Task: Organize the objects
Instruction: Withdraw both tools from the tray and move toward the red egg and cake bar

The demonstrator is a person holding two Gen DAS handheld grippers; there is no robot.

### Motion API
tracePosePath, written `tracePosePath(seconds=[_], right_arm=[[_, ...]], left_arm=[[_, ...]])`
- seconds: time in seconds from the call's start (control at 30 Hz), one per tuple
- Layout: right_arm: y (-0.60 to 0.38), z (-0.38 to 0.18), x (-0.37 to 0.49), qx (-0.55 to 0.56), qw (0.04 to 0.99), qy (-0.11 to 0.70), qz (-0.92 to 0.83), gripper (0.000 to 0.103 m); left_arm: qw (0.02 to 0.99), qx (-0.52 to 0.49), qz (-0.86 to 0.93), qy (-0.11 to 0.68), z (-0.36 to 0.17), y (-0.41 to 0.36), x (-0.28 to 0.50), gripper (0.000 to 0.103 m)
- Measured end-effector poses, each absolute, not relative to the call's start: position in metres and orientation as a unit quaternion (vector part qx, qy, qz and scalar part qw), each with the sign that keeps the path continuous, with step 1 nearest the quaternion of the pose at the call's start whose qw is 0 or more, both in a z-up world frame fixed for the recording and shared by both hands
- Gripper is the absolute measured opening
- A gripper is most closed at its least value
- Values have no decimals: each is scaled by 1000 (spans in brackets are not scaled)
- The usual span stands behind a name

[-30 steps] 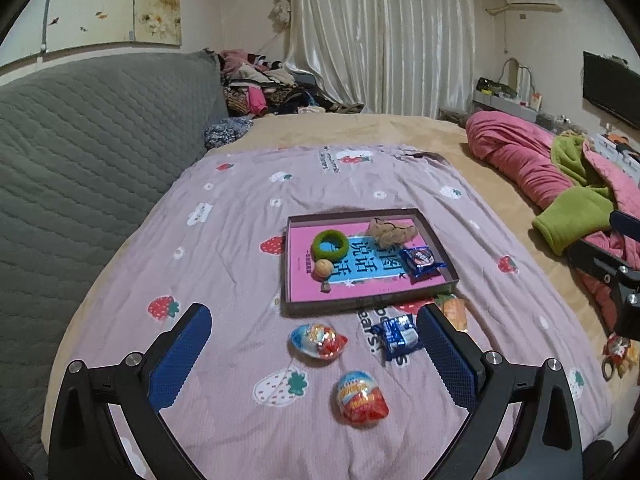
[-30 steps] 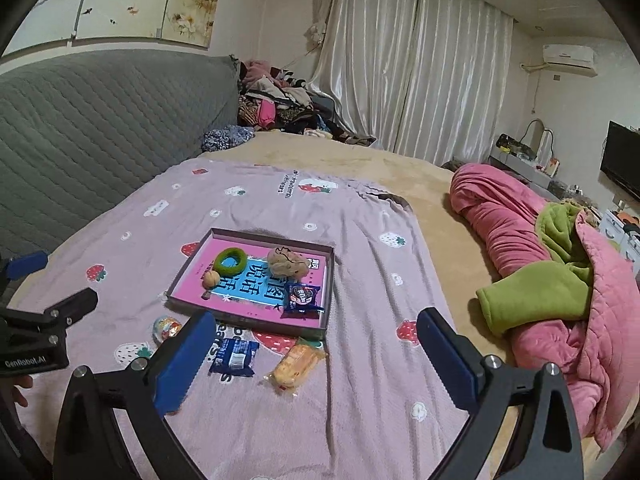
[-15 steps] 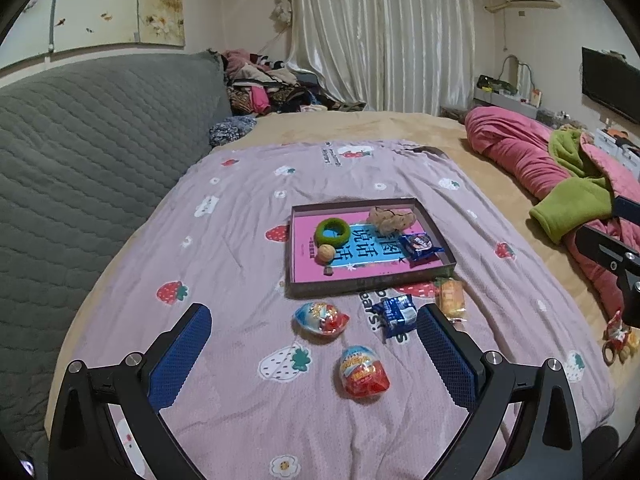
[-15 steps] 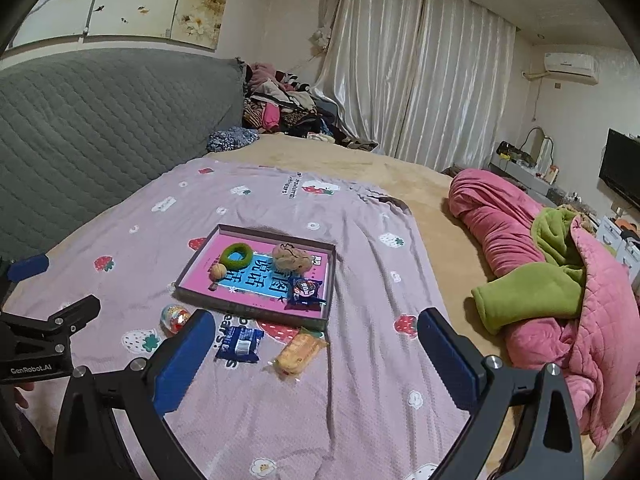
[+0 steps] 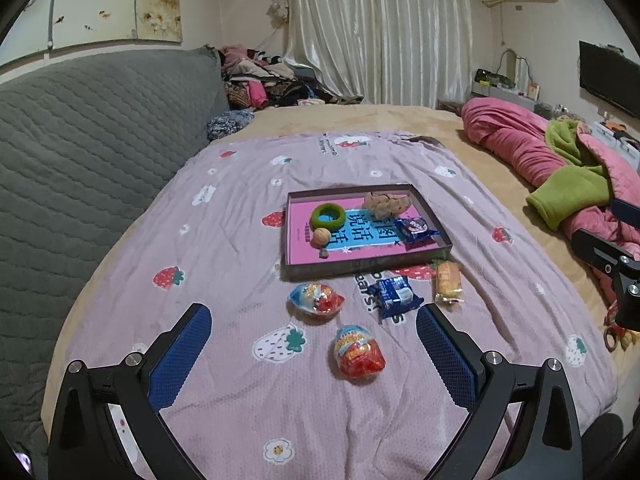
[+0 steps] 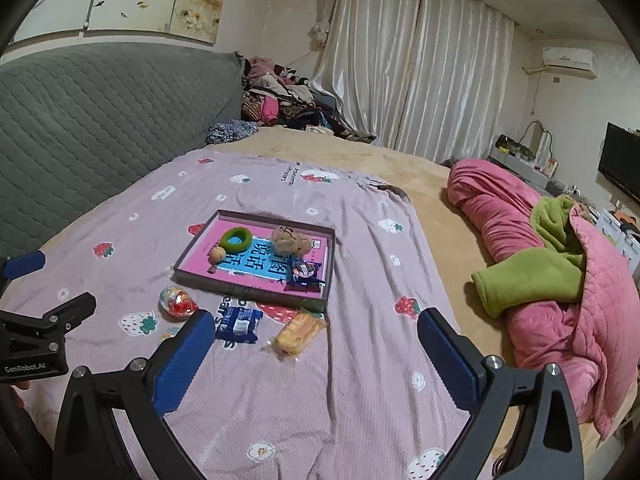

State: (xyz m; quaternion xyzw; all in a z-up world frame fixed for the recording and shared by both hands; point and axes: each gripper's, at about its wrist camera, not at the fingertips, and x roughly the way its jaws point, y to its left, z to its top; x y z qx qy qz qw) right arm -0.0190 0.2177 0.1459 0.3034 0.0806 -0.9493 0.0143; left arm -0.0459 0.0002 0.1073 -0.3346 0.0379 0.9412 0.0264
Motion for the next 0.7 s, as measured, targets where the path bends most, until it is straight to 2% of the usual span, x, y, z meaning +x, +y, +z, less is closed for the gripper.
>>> tracePosePath(seconds=[0.7], right_arm=[[218,139,-13,301,12,75,-951,102]], left_arm=[[27,-345,937,42,80,7,-31,102]])
